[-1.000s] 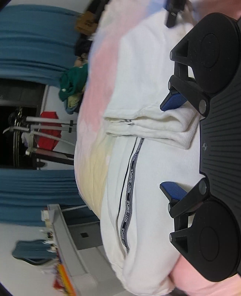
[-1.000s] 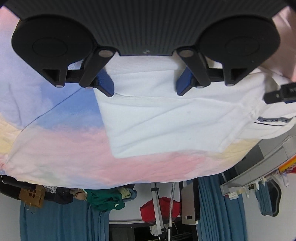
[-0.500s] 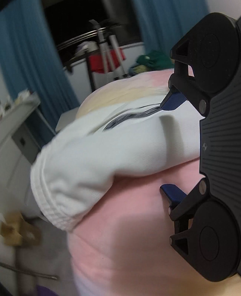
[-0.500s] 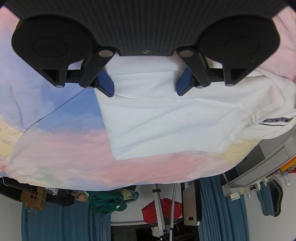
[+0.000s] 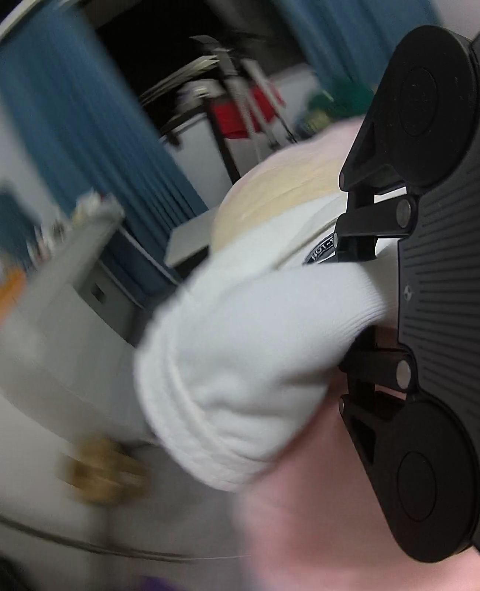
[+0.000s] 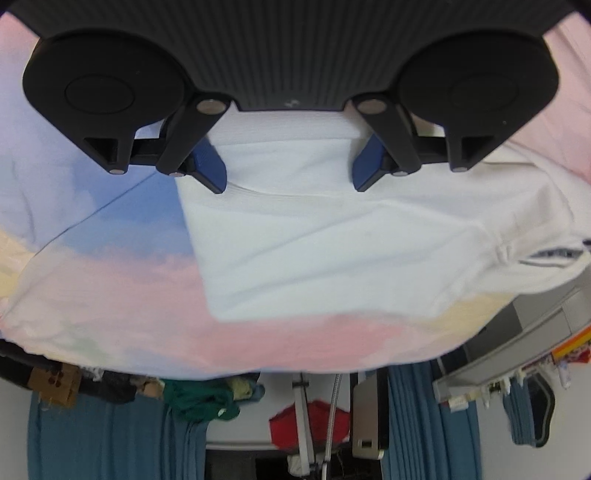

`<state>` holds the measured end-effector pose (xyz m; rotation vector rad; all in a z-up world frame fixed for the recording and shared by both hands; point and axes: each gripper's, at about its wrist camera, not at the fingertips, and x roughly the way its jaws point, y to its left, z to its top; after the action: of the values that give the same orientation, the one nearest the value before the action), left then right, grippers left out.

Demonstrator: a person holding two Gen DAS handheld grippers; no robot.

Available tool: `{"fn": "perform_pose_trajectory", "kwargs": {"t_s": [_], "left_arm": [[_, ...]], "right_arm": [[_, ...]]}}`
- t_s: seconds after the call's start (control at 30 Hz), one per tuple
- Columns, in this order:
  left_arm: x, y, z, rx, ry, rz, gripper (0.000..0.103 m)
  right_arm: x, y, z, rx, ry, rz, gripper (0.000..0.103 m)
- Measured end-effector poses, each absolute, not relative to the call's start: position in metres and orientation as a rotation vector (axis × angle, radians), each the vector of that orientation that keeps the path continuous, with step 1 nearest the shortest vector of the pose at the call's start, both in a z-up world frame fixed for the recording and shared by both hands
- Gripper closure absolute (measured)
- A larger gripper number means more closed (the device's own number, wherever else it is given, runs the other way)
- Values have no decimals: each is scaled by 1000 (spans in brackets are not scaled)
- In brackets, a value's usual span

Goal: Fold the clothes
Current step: 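Grasp the waistband with the left tool and lift it, then grasp the cuffs with the right tool while the left tool holds the waistband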

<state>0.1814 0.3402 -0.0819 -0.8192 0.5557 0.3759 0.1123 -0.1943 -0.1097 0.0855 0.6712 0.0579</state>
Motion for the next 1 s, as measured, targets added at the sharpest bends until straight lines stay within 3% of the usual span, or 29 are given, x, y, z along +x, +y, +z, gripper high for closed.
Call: {"fn": "perform_pose_trajectory", "kwargs": {"t_s": [0.33,0.57,0.73,1.0], "left_arm": [[207,207,26,-316,356,312,82],[200,41,45,61,229,194,82],[188,-58,10,246,195,95,82],[155,-160,-106,477,298,-31,77]], "right_arm": [[120,-208,-103,170,727,84,24],[113,-245,-93,373,743,67,27],[105,-287,-85,506,716,-23,26],[96,-332,-73,582,632,-60,25]]}}
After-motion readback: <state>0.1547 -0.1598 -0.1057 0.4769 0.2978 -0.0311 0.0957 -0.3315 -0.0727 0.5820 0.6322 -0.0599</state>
